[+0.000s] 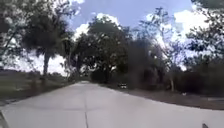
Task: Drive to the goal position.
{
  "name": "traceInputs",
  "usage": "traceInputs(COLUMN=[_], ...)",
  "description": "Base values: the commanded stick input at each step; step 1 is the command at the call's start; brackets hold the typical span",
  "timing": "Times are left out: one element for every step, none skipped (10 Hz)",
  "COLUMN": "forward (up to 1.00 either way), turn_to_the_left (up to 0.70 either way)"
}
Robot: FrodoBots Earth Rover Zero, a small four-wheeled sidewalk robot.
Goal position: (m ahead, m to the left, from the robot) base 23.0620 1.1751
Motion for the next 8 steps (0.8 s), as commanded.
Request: traceInputs(forward=[0.85,0.85,0.85,0.85,0.85,0.85,0.85,0.85], turn_to_the_left=[0.07,0.0,0.0,0.0,0.0,0.0,0.0,0.0])
